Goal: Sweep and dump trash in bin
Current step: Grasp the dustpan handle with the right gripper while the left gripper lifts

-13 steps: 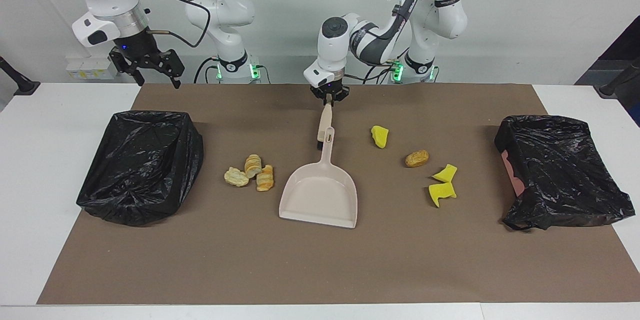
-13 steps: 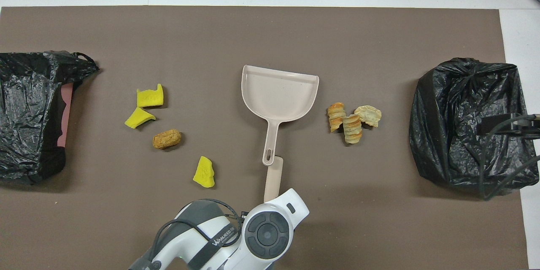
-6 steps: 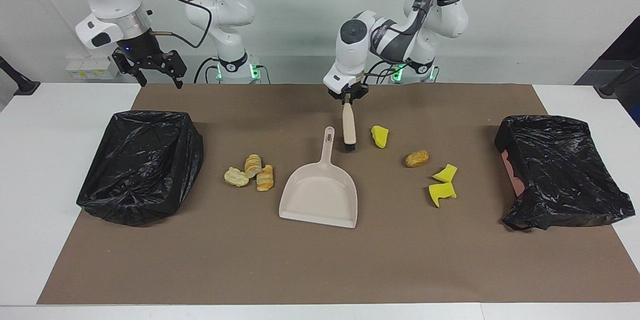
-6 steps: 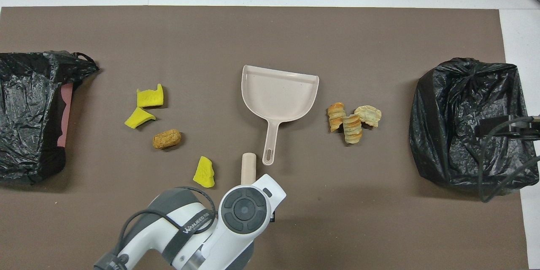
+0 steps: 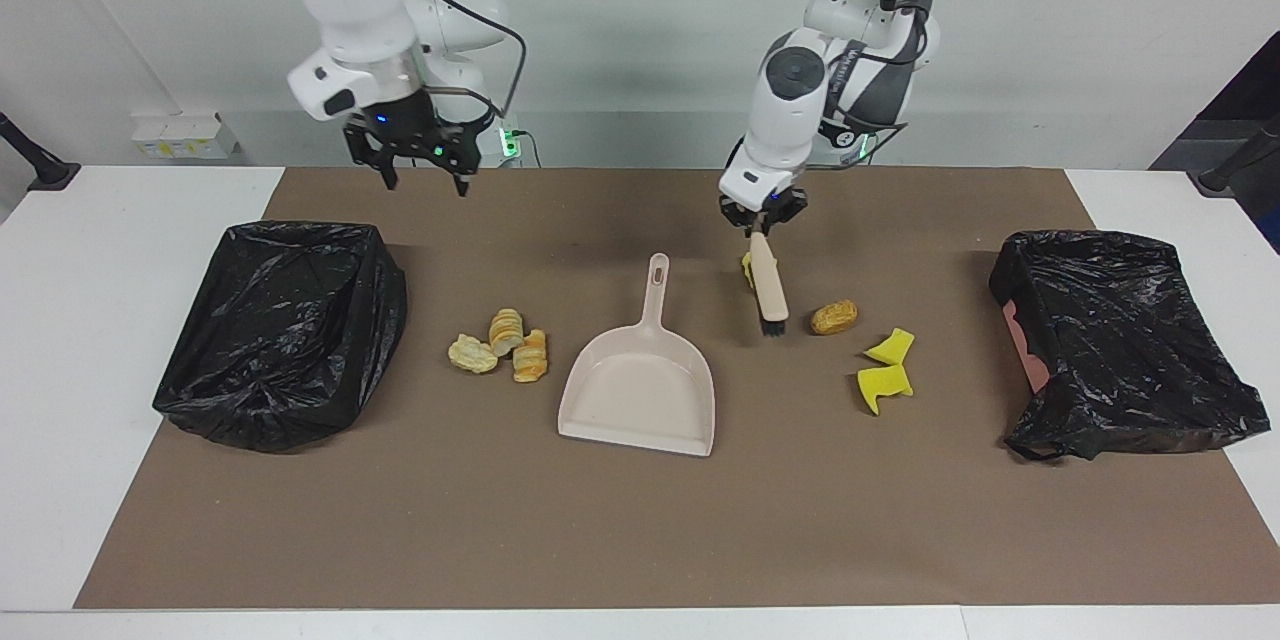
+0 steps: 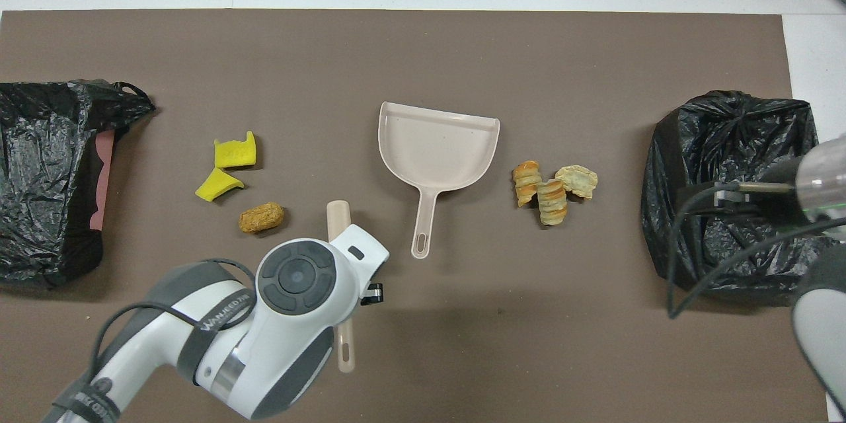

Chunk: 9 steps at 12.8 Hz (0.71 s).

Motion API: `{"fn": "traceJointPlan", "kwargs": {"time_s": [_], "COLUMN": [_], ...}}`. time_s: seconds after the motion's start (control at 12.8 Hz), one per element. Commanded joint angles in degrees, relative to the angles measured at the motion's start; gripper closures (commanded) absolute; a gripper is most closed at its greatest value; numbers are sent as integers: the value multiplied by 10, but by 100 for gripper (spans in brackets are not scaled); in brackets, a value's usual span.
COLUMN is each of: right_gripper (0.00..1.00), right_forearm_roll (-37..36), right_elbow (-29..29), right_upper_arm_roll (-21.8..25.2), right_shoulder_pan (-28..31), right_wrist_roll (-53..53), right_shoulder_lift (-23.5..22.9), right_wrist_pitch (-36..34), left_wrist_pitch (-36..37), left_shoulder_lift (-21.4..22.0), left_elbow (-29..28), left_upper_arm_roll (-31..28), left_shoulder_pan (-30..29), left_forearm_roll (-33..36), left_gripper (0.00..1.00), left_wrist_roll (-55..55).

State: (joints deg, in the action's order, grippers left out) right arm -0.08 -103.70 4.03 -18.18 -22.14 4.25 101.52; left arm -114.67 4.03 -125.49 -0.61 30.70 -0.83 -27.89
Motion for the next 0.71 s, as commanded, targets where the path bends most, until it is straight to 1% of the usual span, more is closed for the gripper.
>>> {"fn": "traceJointPlan", "kwargs": {"time_s": [0.0,0.08,0.24,0.31,0.39,0.55,0.63], "right_gripper": [0,0,0,0,0,0,0], "right_forearm_roll": [28,26,25,26,30,26,20], "right_elbow": [22,39,69,73,68,67,67], "right_upper_arm_roll": [0,-1,0,0,0,-4,-4], "right_shoulder_pan": [-37,-54,-102,-121,-139,-152,-172], "right_wrist_roll": [-62,-97,-139,-151,-174,-192,-193], "right_shoulder_lift": [-56,-86,-153,-173,-187,-223,-244], "right_wrist_pitch": [59,75,83,110,153,186,206], "left_wrist_pitch": [22,23,23,23,19,8,-6], "left_shoulder_lift": [4,2,-3,-6,-8,-13,-17], "left_elbow": [21,24,28,32,32,33,34], "left_upper_arm_roll": [5,5,5,5,5,5,5], "left_shoulder_pan": [-55,-73,-121,-143,-162,-198,-220], "left_forearm_roll": [33,34,36,36,36,37,51], "left_gripper": [100,100,100,100,100,100,100], "left_wrist_roll": [75,103,170,197,223,276,306]}}
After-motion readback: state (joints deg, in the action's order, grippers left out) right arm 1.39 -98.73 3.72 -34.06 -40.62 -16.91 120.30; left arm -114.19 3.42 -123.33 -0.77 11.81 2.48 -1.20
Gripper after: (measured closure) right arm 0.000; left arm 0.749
